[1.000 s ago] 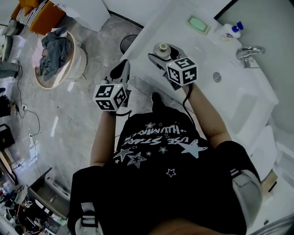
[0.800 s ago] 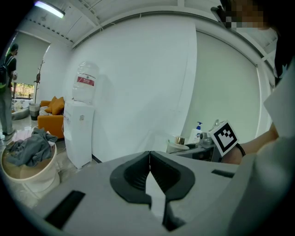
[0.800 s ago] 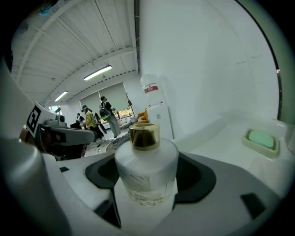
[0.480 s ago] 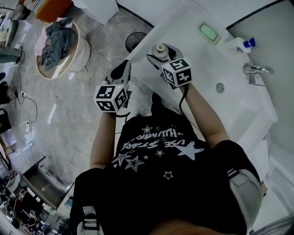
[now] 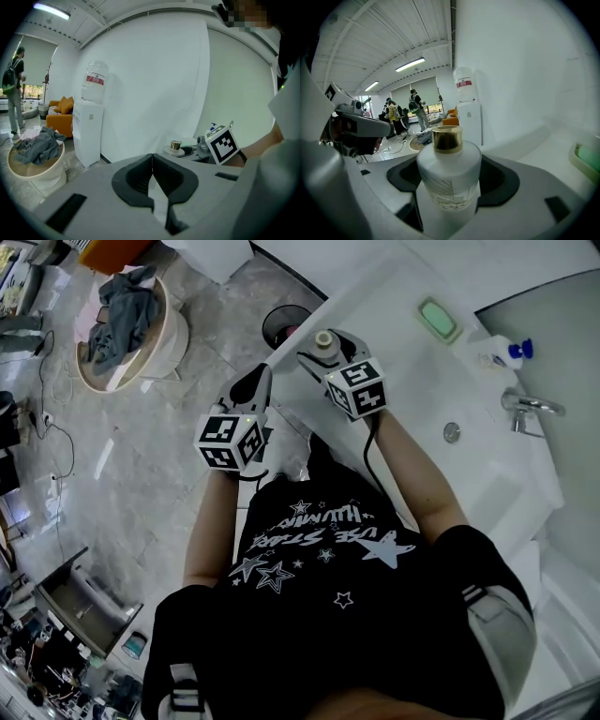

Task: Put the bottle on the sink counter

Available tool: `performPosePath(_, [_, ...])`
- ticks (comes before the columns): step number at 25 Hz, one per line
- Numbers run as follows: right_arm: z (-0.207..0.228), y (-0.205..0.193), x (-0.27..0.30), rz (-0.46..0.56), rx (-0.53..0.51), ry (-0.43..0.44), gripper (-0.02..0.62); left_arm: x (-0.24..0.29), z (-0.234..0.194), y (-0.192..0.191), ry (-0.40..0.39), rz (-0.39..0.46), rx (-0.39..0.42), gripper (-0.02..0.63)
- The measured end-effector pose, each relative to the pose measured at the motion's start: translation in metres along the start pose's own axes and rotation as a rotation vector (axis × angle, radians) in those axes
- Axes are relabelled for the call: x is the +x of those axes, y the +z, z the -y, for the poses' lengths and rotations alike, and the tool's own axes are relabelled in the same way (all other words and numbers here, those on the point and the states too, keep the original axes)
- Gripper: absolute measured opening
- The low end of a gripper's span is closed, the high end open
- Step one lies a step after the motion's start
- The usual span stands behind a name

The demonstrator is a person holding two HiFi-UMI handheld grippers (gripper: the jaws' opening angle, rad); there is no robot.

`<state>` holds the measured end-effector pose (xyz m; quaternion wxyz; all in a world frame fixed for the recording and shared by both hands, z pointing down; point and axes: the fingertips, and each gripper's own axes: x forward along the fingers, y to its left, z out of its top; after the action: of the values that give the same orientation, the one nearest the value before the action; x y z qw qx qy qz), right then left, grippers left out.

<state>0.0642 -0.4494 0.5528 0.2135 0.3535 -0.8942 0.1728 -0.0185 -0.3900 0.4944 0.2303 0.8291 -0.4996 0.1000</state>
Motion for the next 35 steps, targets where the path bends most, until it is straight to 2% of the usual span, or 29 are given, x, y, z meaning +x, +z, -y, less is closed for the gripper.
performPosePath(11, [-0.004,-0.001,0.011,-0.003,-0.008,0.003,0.334,-0.002,-0.009,-0.003,0.023,-0.008,-0.019,0.009])
performPosePath(20, [-0.006,-0.007,0.009,-0.018,0.004,-0.041,0.334,-0.004,-0.008,-0.004,0.018,-0.009,-0.020,0.009])
performPosePath(35, [-0.012,-0.015,0.007,-0.051,-0.051,-0.090,0.334,-0.017,-0.005,-0.005,0.009,-0.004,-0.004,0.009])
